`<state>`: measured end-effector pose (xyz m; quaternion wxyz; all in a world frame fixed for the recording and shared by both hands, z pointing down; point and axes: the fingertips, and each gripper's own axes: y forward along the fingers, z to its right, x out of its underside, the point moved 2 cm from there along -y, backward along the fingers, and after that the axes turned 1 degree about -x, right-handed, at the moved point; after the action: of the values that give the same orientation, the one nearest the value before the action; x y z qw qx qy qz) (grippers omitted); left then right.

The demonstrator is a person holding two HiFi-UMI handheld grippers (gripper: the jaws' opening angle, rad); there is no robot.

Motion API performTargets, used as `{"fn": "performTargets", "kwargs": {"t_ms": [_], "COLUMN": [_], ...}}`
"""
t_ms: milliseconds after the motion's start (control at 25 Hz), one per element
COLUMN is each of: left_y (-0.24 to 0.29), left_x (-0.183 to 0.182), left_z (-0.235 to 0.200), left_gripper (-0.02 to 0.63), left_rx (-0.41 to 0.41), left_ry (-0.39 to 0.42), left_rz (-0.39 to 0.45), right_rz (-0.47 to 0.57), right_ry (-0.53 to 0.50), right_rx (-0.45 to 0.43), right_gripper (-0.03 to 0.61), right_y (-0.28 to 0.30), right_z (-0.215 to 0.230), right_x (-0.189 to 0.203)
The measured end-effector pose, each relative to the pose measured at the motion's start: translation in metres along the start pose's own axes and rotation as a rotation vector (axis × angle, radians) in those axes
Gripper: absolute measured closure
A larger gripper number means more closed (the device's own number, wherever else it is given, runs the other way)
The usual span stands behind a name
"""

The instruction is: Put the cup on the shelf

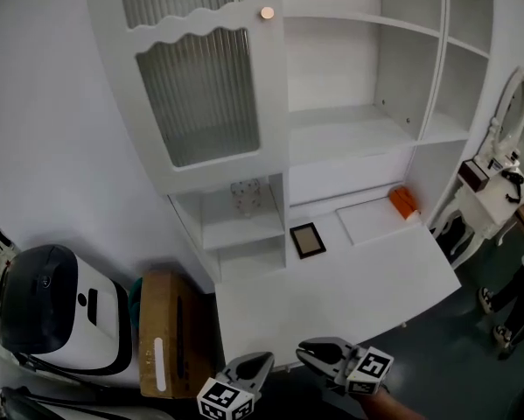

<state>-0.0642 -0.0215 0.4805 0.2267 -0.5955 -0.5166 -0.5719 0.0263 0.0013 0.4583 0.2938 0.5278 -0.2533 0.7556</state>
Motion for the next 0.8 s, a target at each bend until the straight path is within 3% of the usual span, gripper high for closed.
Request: {"fn": "performTargets", "kwargs": {"t_ms": [200, 360, 480, 680, 800], "left_y": [-0.004, -0.023, -0.033, -0.043, -0.051], "left_x": [-0.038, -0.056, -0.066, -0.079, -0.089], "left_z": [-0.002, -0.015, -0.022, -0.035, -0.049], "left_gripper": [0.603, 0.603, 0.603, 0.601, 0.601], "left_rx": [0.038, 0.059, 0.074, 0.06, 0.04], "left_ry": [0.169, 0.112, 0.171, 0.253, 0.188], "left_rz": [0.107, 0.152, 0.166, 0.153, 0.172], "right_rz": [0.01, -0.035, -0.034, 0.004, 0.033], "right_ry": [-0.046, -0.111, -0.193, -0.185, -0.151], "right_rx": [0.029, 0.043, 0.058, 0.057, 0.063], "right_gripper": [0.548, 0.552, 0.56, 0.561, 0.562], "right_y": [-0.007, 0.014, 0.031, 0.035, 0.033], "right_z": [-0.012, -0.021, -0.028, -0.036, -0.031], "right_x": [-0.008, -0.017, -0.034, -0.046, -0.053]}}
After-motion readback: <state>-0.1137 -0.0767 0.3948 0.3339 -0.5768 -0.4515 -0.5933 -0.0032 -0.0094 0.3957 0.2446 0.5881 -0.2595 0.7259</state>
